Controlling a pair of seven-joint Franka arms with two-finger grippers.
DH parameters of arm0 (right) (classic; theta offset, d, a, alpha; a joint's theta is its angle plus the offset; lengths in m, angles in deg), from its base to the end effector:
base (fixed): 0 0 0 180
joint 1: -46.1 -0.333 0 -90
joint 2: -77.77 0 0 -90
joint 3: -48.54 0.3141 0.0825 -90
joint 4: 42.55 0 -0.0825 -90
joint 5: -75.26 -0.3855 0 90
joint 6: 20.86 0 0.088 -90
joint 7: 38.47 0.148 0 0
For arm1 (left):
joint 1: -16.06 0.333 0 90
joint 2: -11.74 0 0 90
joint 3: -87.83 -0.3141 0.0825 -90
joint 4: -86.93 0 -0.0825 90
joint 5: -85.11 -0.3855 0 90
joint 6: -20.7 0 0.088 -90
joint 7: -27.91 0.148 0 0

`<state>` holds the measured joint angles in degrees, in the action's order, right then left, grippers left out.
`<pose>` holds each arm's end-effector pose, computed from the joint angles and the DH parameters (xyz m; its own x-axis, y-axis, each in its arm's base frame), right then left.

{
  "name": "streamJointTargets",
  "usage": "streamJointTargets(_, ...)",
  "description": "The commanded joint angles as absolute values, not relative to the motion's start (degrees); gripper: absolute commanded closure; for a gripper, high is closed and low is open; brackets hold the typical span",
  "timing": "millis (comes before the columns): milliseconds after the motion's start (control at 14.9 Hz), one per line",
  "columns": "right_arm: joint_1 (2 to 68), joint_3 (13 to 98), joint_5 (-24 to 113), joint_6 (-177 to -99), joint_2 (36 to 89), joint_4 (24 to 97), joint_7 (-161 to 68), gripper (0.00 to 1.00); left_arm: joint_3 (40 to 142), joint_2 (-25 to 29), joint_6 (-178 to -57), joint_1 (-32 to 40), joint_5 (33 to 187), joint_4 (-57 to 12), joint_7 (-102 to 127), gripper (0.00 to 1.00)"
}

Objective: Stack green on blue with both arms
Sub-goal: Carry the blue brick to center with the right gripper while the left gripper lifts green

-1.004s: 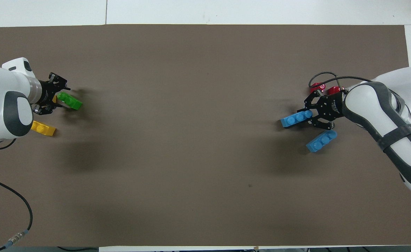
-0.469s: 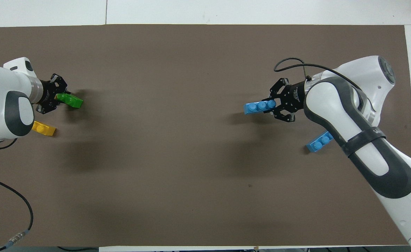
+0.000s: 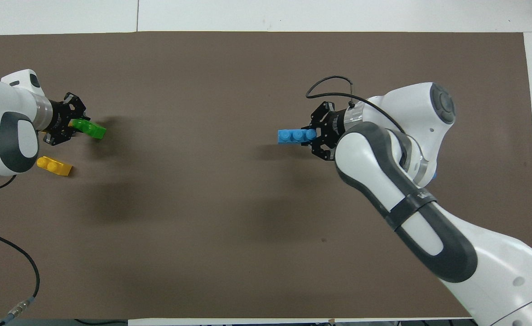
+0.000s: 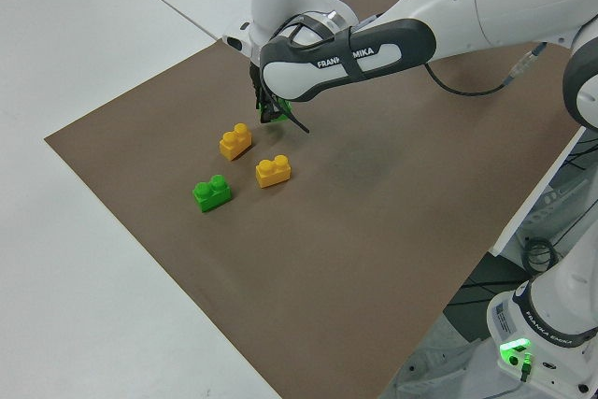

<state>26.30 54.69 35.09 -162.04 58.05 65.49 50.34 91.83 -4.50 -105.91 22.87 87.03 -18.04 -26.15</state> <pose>0.5904 0.3009 0.3128 -0.0129 -0.8439 -0.5364 -0.9944 0.0669 -0.0813 0.6403 0.0312 0.3437 0.5268 0.8498 0.0162 0.8444 -0.5255 0.1044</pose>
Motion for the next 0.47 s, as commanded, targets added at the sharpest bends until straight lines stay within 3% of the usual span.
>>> streamJointTargets(0,24.93,54.52,32.55,-164.65,57.64,65.91,52.84,1.00,91.25,1.53,-100.68,20.11,87.57,-19.33,-32.53,1.00)
streamJointTargets(201,22.20,54.52,32.63,-168.86,57.64,68.18,51.63,1.00,91.08,4.00,-97.78,15.11,86.18,-19.25,-46.57,1.00)
streamJointTargets(402,21.15,54.52,32.72,-168.08,58.08,69.42,48.99,1.00,91.17,5.59,-94.79,8.96,82.57,-19.42,-60.38,1.00)
